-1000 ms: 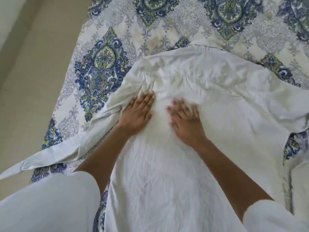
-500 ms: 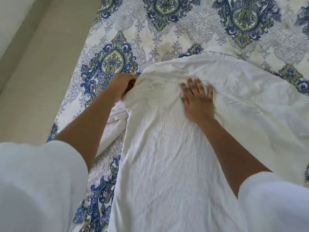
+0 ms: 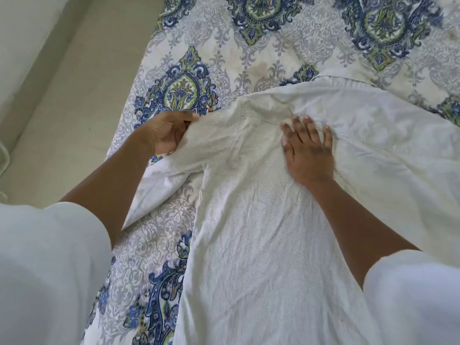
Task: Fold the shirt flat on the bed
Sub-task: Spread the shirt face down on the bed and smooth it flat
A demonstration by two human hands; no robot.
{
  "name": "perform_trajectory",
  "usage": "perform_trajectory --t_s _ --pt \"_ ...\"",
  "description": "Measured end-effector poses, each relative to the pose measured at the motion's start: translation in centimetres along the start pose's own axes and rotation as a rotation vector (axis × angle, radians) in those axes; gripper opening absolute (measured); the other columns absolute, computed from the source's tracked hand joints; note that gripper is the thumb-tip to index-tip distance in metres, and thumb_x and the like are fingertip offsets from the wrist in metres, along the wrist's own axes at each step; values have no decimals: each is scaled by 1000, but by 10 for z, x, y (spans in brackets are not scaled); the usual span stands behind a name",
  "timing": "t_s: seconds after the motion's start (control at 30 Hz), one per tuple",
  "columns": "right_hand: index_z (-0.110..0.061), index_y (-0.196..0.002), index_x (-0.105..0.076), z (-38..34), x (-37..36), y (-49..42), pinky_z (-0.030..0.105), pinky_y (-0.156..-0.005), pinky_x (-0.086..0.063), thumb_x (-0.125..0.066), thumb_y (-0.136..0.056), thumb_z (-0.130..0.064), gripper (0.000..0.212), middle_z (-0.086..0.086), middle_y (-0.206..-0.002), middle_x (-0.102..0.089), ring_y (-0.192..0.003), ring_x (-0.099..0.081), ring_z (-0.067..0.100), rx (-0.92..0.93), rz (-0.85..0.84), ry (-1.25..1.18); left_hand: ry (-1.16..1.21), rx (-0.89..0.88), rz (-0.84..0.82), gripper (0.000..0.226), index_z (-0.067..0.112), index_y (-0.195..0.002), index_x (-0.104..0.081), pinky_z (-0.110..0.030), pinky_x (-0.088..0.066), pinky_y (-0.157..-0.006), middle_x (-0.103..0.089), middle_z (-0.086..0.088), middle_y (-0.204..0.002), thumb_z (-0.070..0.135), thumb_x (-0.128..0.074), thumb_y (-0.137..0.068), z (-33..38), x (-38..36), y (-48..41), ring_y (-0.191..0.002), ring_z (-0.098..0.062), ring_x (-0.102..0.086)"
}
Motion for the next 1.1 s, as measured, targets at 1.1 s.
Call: perform_trajectory --t_s 1.1 --pt "-27 -140 -40 0 2 -1 50 -114 -15 -27 -97 -37 46 -1 -150 -37 -142 -27 20 -15 16 -6 -779 -159 544 18 17 -70 -56 -12 -33 -36 -50 9 -48 12 -66 -84 65 34 -42 -42 -5 -39"
Point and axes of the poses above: each hand's wrist, its own y-axis away from the middle knuckle, its own x-axis out of the back of the hand, z = x × y, the point moved 4 cm from there along -y, towards the middle knuckle
